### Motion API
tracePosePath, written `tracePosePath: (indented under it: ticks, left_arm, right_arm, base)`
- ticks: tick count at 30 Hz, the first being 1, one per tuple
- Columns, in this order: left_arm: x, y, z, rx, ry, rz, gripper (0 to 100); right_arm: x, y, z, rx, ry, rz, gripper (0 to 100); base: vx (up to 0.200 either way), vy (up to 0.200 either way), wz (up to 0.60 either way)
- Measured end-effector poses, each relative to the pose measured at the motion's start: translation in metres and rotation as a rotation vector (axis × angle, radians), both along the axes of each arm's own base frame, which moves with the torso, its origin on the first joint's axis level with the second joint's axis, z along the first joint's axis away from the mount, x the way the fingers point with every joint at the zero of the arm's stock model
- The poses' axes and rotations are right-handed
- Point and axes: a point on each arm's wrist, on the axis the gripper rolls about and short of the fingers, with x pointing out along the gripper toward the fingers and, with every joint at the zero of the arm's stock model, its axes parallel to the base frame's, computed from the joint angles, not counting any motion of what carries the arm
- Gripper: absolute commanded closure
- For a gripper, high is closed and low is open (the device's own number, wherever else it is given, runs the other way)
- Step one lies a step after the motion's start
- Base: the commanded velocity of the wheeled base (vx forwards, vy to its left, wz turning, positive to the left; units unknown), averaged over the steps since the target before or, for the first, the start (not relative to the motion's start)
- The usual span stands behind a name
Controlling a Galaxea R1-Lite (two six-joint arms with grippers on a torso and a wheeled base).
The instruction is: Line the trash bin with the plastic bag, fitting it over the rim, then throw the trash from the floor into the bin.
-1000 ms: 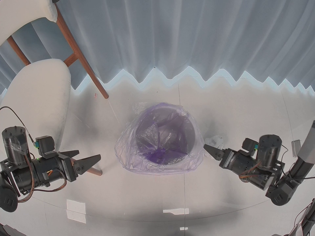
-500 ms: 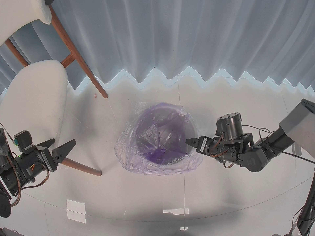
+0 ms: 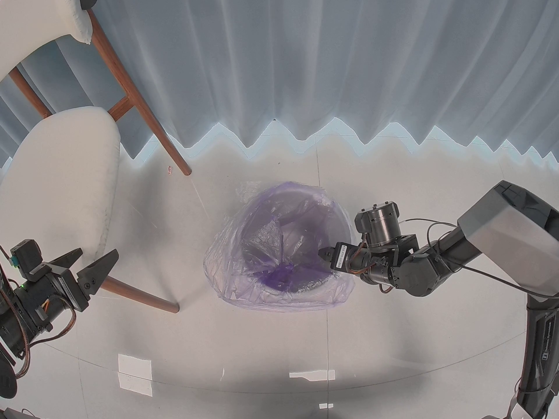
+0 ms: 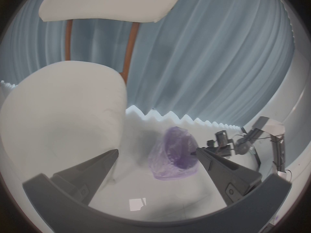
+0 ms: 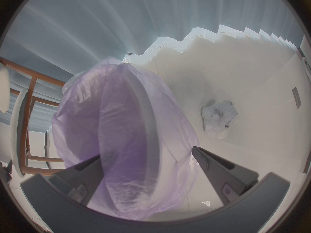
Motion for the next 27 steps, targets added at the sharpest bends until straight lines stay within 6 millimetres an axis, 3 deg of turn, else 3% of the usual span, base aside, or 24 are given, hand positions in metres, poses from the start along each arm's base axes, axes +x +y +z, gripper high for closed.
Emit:
tracePosePath:
  ticks: [11, 27]
  left_arm:
    - [-0.005, -0.024, 0.001, -0.016, -0.016, -0.257, 0]
    - [-0.001, -0.031, -0.004, -0.013, 0.02, -0.306, 0]
  right_arm:
    - [0.008, 0.0, -0.014, -0.022, 0.011, -0.002, 100]
    - [0.019, -0.042, 0.021, -0.22, -0.155, 0.309, 100]
  base:
    - [0.0, 0.0, 0.0]
    - [0.0, 0.0, 0.0]
